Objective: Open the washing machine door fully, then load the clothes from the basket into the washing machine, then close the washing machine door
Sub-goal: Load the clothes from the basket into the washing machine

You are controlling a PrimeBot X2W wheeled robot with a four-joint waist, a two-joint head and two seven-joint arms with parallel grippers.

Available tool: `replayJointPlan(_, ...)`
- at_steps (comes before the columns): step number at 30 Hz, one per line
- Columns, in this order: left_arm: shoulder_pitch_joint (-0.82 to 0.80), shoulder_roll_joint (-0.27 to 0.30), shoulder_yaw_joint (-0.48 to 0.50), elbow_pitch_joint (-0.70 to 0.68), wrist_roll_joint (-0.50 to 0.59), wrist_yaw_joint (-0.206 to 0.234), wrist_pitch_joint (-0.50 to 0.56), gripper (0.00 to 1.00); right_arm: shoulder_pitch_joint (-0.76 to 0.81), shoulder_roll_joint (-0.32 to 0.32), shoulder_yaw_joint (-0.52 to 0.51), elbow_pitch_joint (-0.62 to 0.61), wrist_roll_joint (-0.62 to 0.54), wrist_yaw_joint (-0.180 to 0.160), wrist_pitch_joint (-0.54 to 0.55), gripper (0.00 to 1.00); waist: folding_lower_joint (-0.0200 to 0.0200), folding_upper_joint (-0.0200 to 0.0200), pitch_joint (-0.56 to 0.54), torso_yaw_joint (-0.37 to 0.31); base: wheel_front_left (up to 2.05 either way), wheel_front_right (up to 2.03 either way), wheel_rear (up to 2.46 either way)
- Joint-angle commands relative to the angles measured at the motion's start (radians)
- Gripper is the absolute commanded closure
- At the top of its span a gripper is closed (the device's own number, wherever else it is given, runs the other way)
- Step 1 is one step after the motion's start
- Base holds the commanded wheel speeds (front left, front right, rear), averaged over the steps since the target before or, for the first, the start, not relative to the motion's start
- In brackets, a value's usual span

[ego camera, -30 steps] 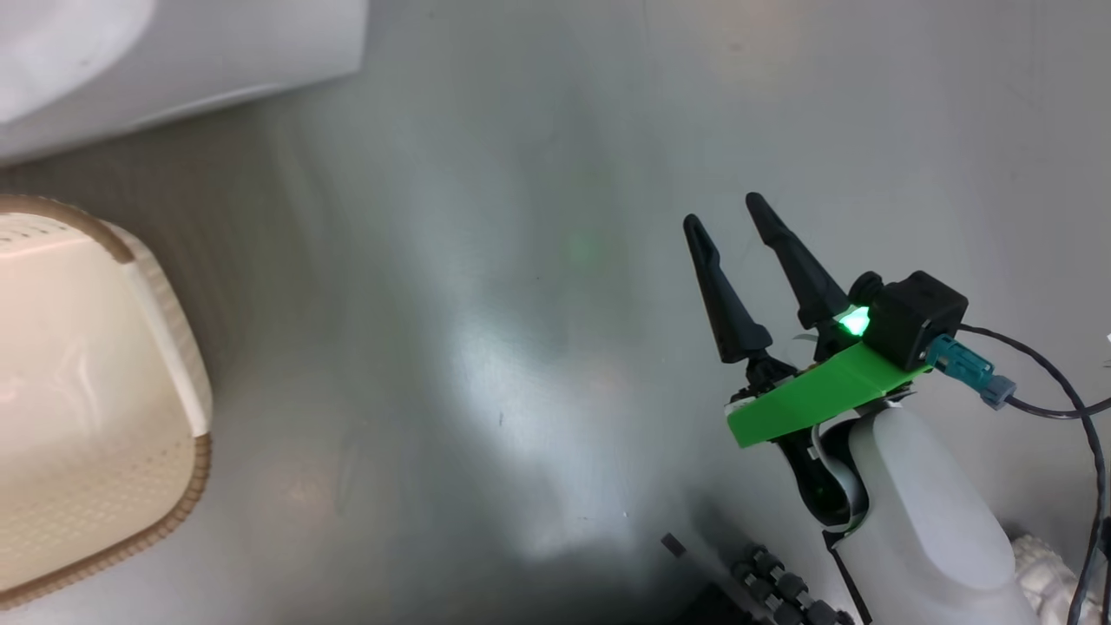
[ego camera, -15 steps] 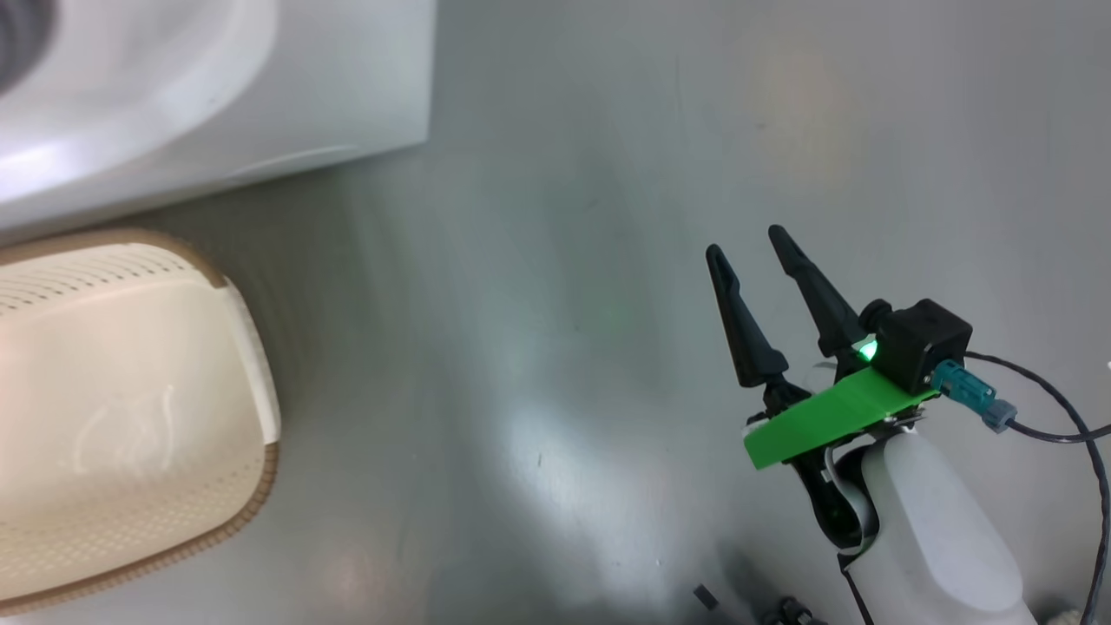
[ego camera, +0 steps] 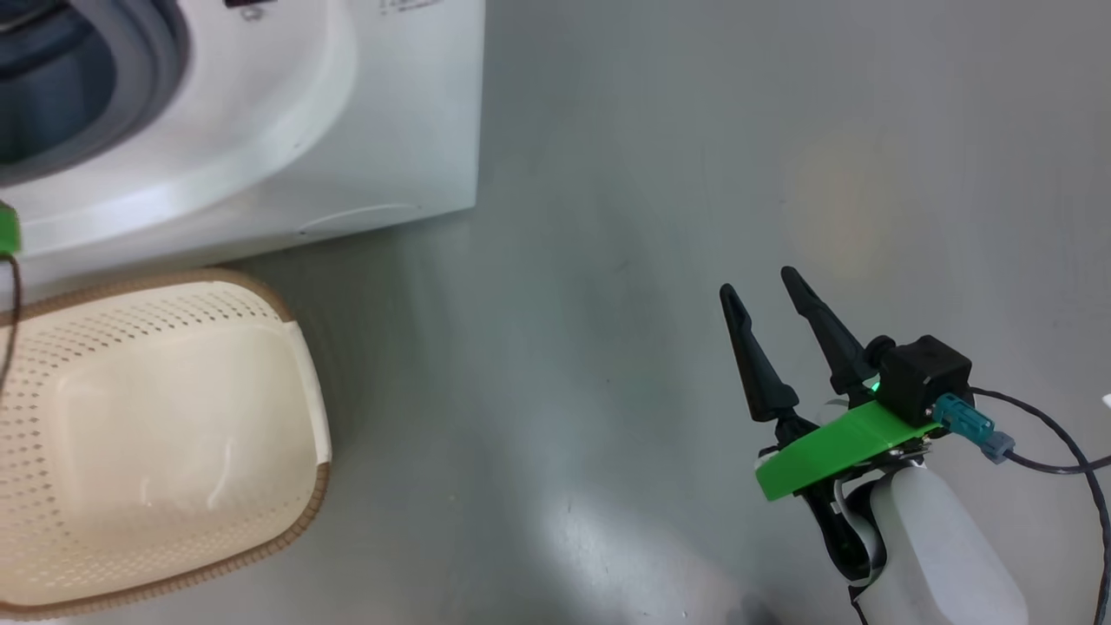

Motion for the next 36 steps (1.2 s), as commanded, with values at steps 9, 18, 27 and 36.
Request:
replayJointPlan(9, 0.257, -0.015, 0.08, -0.191, -0.022, 0.057, -0.029, 0.0, 0.071, 0.006, 0.01, -0.02, -0.016, 0.003, -0.006, 0.0, 0.0001, -0.0001, -0.097, 0.03, 0.0, 0.0, 0.0)
replayJointPlan(18, 0.477, -0.119, 0.197, -0.374, 0.0, 0.082, -0.031, 0.0, 0.094, 0.003, 0.016, -0.018, -0.017, 0.003, -0.006, 0.0, 0.0001, -0.0001, -0.17, 0.041, 0.0, 0.0, 0.0)
replayJointPlan(27, 0.644, -0.219, 0.272, -0.474, 0.103, 0.048, -0.031, 0.0, 0.122, -0.006, 0.014, -0.019, -0.019, 0.003, -0.006, 0.0, 0.0001, -0.0001, -0.24, 0.048, 0.0, 0.0, 0.0)
replayJointPlan(36, 0.766, -0.333, 0.345, -0.548, 0.218, 0.011, -0.031, 0.0, 0.16, -0.01, 0.006, -0.015, -0.023, 0.003, -0.006, 0.0, 0.0001, -0.0001, -0.323, 0.053, 0.0, 0.0, 0.0)
